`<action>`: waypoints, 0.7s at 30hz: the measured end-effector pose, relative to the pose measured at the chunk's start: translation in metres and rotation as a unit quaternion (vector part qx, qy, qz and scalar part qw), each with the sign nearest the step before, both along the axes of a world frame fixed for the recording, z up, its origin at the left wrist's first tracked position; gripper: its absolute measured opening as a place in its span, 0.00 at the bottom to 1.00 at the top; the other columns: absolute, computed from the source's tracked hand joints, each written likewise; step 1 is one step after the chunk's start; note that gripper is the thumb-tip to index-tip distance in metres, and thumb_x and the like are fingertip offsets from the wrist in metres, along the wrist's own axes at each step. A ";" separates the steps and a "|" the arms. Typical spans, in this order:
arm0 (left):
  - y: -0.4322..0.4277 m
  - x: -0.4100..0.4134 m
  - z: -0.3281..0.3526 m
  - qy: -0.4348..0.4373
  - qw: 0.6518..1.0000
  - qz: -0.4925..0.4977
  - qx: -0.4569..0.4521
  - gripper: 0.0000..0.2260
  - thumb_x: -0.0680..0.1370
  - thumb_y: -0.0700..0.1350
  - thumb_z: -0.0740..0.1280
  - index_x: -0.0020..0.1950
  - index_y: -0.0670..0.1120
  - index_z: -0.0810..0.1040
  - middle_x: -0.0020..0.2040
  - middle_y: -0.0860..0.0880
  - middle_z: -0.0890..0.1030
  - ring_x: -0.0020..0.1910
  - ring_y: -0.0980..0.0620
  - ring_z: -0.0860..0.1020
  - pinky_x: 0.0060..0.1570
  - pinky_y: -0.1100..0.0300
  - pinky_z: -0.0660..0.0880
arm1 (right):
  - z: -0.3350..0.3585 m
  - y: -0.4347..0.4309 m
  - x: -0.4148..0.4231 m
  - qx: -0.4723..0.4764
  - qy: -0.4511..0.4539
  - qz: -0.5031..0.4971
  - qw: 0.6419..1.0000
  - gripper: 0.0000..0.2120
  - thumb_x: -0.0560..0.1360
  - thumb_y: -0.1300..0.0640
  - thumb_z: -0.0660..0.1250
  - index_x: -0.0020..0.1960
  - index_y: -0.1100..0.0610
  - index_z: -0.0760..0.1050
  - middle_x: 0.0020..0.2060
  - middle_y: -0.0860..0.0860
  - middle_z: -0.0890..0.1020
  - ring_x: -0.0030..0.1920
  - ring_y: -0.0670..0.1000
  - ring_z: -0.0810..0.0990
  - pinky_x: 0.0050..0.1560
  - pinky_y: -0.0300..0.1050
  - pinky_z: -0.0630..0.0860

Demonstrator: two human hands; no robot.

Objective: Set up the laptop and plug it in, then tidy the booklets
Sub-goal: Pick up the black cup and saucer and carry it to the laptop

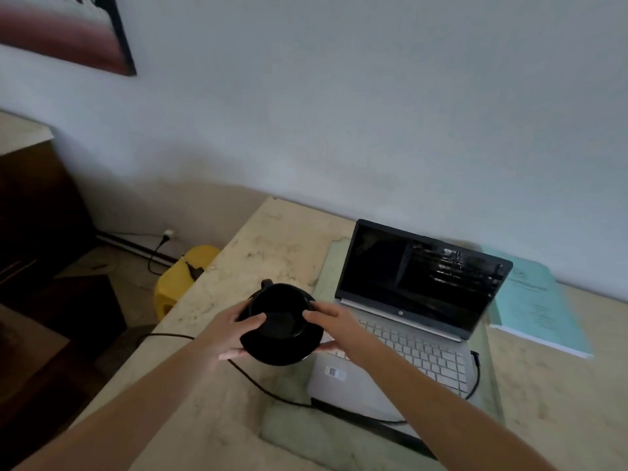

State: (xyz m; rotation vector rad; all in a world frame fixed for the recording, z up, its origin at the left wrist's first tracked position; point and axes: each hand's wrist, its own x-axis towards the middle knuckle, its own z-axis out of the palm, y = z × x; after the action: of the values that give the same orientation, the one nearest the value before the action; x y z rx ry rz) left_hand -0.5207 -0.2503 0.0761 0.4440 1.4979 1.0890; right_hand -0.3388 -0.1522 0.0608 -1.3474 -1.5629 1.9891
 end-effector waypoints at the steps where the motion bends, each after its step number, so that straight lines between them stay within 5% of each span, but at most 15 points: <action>1: 0.006 -0.008 0.002 0.001 1.000 0.001 -0.003 0.20 0.77 0.41 0.65 0.69 0.48 0.69 0.61 0.47 0.72 0.56 0.46 0.71 0.53 0.49 0.71 | 0.001 0.006 -0.008 -0.001 0.000 -0.002 1.000 0.16 0.76 0.56 0.68 0.63 0.51 0.76 0.56 0.50 0.81 0.51 0.45 0.79 0.42 0.44 0.82; 14: 0.111 -0.100 -0.014 0.024 0.998 -0.047 -0.034 0.20 0.78 0.43 0.65 0.69 0.51 0.69 0.69 0.47 0.71 0.56 0.45 0.73 0.54 0.48 0.74 | -0.018 0.091 -0.100 -0.003 -0.060 -0.118 0.991 0.13 0.70 0.54 0.73 0.53 0.49 0.78 0.55 0.52 0.80 0.53 0.54 0.81 0.44 0.55 0.83; 21: 0.197 -0.149 -0.018 -0.010 0.997 -0.076 -0.005 0.20 0.78 0.41 0.64 0.70 0.47 0.67 0.71 0.44 0.69 0.68 0.39 0.69 0.56 0.46 0.72 | -0.023 0.160 -0.147 0.019 -0.070 -0.193 0.979 0.20 0.69 0.54 0.74 0.57 0.52 0.71 0.49 0.52 0.79 0.46 0.52 0.81 0.42 0.53 0.84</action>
State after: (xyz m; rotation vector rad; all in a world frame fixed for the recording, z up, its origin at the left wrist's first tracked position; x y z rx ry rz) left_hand -0.6693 -0.0533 0.0576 0.5292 1.4272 0.9632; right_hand -0.4859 0.0079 0.0383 -1.6579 -1.2634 1.6529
